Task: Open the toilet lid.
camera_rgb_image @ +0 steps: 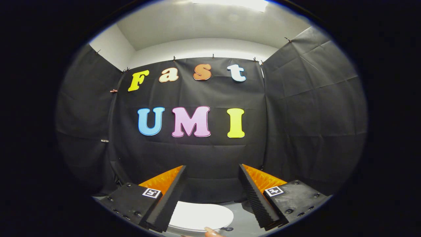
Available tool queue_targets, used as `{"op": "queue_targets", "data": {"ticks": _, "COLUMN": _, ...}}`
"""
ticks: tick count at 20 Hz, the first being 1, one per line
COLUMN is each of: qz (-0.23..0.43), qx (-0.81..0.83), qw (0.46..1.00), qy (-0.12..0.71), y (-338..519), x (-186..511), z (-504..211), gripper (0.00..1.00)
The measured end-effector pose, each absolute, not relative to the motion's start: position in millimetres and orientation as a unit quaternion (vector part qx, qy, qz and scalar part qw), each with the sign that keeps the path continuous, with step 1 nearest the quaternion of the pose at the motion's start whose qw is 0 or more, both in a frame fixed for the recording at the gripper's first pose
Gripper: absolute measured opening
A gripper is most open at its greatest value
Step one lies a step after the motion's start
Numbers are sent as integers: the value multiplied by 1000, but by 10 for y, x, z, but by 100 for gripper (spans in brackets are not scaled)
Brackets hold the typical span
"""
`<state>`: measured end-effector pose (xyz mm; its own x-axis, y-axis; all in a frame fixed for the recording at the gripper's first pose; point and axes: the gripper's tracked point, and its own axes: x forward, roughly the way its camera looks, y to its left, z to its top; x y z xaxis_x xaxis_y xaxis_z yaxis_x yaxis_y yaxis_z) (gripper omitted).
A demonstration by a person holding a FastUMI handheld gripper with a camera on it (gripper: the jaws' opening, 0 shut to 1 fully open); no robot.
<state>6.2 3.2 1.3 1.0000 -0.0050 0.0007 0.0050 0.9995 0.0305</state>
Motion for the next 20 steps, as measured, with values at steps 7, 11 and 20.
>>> {"op": "queue_targets", "data": {"ticks": 7, "qz": -23, "qx": 18, "qw": 999, "qy": 20, "y": -98, "x": 291, "z": -235, "gripper": 99}}
{"op": "queue_targets", "data": {"ticks": 11, "qz": -38, "qx": 45, "qw": 998, "qy": 39, "y": -226, "x": 481, "z": -523, "gripper": 99}}
{"op": "queue_targets", "data": {"ticks": 20, "qz": -57, "qx": 142, "qw": 984, "qy": 86, "y": -694, "x": 927, "z": -1425, "gripper": 98}}
